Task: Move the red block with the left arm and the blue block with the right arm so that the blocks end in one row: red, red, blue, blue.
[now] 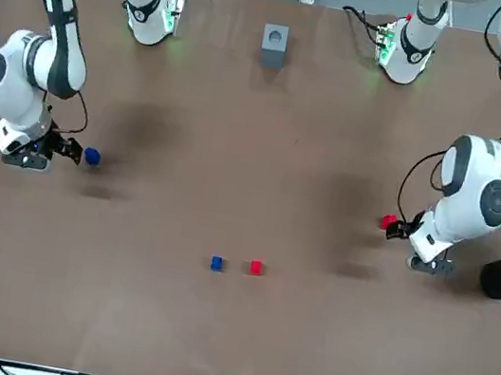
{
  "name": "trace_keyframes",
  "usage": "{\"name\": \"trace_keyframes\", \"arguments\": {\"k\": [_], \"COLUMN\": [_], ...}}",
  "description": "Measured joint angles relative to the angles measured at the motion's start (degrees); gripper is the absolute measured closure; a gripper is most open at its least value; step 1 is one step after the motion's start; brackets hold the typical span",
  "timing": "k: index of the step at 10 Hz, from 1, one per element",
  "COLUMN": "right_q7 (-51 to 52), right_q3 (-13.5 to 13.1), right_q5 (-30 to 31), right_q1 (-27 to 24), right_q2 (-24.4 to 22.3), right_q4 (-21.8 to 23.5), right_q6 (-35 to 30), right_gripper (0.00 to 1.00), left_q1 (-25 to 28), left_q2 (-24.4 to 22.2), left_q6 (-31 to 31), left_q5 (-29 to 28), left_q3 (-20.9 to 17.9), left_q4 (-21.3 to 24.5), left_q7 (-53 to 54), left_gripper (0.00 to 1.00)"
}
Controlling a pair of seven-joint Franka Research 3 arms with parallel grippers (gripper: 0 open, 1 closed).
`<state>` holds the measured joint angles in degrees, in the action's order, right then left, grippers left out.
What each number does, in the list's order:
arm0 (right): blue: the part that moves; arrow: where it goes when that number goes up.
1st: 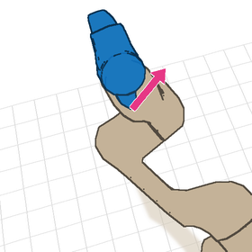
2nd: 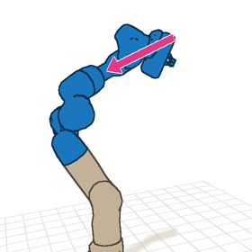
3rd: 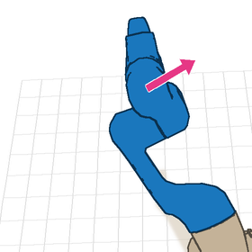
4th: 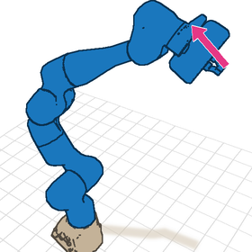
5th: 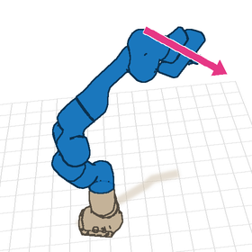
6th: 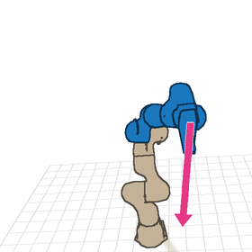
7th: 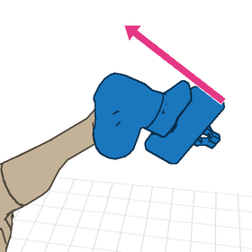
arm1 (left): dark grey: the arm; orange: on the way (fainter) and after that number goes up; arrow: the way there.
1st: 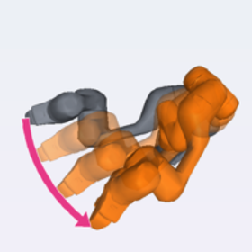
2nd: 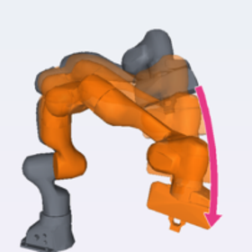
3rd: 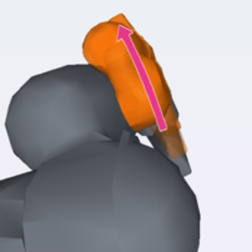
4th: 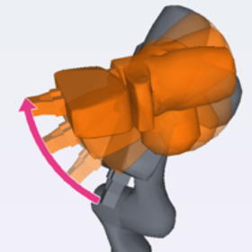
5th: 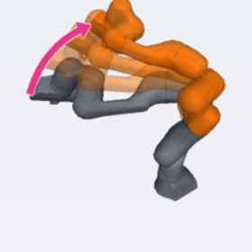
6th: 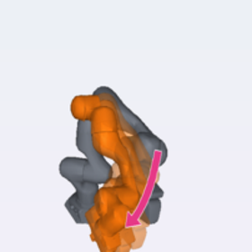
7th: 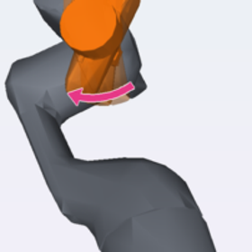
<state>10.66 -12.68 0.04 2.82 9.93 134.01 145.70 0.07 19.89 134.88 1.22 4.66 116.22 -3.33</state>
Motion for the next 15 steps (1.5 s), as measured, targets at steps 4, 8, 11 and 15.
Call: {"name": "trace_keyframes", "arguments": {"k": [4, 8, 11, 15], "right_q7": [0.38, 1.41, 1.52, 1.56], "right_q3": [0.15, 0.09, 0.07, 0.07], "right_q5": [0.00, 0.00, 0.00, -0.02], "right_q1": [1.31, 1.37, 1.36, 1.36], "right_q2": [1.69, 2.75, 2.76, 2.76], "right_q4": [6.02, 6.94, 8.13, 8.21], "right_q6": [8.76, 9.20, 9.22, 9.22], "right_gripper": [0.04, 0.19, 0.26, 0.40], "left_q1": [0.16, 0.76, 0.76, 1.09], "left_q2": [0.23, -0.06, -0.06, -0.07], "left_q6": [7.29, 7.33, 7.31, 7.30], "left_q5": [-0.01, -0.01, -0.01, -0.02], "left_q3": [0.00, 0.00, 0.00, -0.01], "left_q4": [9.02, 9.91, 10.20, 10.93], "left_q7": [0.28, 0.79, 1.28, 1.53], "left_gripper": [0.08, 0.35, 0.47, 0.59]}}
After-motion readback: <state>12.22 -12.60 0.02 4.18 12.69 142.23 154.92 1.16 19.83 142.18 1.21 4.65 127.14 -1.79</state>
